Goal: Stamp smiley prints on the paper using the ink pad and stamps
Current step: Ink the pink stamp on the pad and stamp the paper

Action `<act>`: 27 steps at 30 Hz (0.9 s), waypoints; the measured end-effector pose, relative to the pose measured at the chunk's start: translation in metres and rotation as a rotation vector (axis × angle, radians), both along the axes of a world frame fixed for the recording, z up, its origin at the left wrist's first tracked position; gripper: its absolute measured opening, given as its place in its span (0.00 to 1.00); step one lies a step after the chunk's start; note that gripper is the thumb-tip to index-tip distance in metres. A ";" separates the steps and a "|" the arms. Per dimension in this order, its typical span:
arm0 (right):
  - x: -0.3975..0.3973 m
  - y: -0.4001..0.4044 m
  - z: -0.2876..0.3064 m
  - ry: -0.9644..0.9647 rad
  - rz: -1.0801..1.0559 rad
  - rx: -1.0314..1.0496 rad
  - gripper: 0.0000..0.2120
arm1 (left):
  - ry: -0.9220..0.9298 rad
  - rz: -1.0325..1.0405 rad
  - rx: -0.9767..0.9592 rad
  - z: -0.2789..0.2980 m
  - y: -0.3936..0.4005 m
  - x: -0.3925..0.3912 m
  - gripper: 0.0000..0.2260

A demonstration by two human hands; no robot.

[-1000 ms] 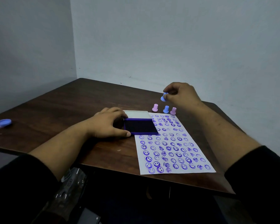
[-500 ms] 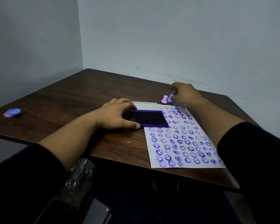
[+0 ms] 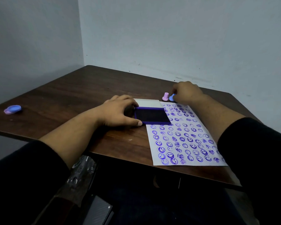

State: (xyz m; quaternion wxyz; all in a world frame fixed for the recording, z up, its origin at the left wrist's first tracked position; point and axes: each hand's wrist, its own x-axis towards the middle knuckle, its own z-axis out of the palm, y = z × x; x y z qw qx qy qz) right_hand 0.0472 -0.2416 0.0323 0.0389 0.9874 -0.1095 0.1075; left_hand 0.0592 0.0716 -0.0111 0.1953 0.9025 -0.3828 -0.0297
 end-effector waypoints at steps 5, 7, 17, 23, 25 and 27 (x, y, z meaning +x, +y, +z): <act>0.000 0.001 0.002 0.023 0.007 -0.027 0.07 | -0.001 0.003 -0.004 0.000 0.000 -0.001 0.38; 0.000 0.002 0.004 0.031 0.004 -0.046 0.08 | 0.001 0.005 0.002 0.000 0.000 0.000 0.39; 0.002 0.013 0.002 0.017 0.031 0.151 0.15 | 0.000 0.000 -0.011 -0.001 0.000 0.000 0.38; 0.006 0.017 -0.001 0.002 0.077 0.109 0.13 | -0.006 -0.005 -0.015 -0.001 0.000 0.000 0.38; 0.008 0.016 -0.005 -0.005 0.080 0.096 0.10 | -0.007 -0.006 -0.011 -0.001 0.000 0.000 0.38; 0.009 0.016 -0.009 -0.020 0.078 0.098 0.10 | -0.008 -0.009 -0.010 -0.001 0.000 0.001 0.37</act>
